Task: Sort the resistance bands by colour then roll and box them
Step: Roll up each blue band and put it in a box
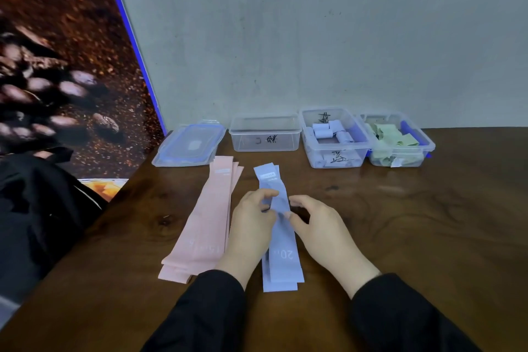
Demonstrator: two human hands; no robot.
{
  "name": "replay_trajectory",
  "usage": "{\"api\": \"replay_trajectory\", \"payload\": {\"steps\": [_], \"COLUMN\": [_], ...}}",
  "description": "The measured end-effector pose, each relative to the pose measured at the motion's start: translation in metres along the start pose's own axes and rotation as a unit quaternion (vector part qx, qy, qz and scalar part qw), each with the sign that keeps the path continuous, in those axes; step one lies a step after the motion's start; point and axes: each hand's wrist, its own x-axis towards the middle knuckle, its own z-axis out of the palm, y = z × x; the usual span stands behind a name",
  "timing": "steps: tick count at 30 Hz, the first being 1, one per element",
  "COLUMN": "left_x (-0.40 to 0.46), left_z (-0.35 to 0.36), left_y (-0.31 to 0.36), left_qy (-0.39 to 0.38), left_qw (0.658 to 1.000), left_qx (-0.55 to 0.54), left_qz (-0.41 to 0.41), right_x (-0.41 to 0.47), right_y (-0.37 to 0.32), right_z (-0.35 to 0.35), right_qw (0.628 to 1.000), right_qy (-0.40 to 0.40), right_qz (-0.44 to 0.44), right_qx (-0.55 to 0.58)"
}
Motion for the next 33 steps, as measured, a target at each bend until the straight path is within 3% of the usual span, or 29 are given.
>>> {"api": "replay_trajectory", "payload": {"steps": [7,13,16,19,22,25,30,33], "left_x": [-0.007,-0.015,-0.020,-0.026,-0.035,-0.040,-0.043,-0.038], "left_z": [-0.001,0.005,0.007,0.012,0.022,0.030,0.032,0.035], "left_y": [0.014,0.041,0.055,0.067,0.076,0.084,0.102,0.107], "left_qy": [-0.026,-0.044,-0.064,-0.083,-0.108,-0.124,-0.135,-0.134], "left_qw": [0.989,0.978,0.974,0.972,0.967,0.959,0.939,0.935], "left_qx": [-0.144,-0.201,-0.216,-0.217,-0.228,-0.253,-0.315,-0.328], "left_qz": [-0.033,-0.019,-0.006,0.010,0.021,0.026,0.030,0.014], "right_x": [-0.008,-0.017,-0.021,-0.023,-0.025,-0.025,-0.021,-0.017], "right_y": [0.001,0.005,0.011,0.017,0.023,0.023,0.018,0.021], "right_z": [-0.007,-0.023,-0.039,-0.056,-0.073,-0.087,-0.112,-0.125], "right_qw": [1.000,0.979,0.928,0.839,0.789,0.798,0.862,0.858], "right_qy": [-0.019,0.003,0.048,0.078,0.093,0.108,0.173,0.178], "right_qz": [0.013,0.080,0.127,0.186,0.197,0.185,0.117,0.099], "right_qx": [-0.005,0.189,0.347,0.506,0.575,0.564,0.463,0.472]}}
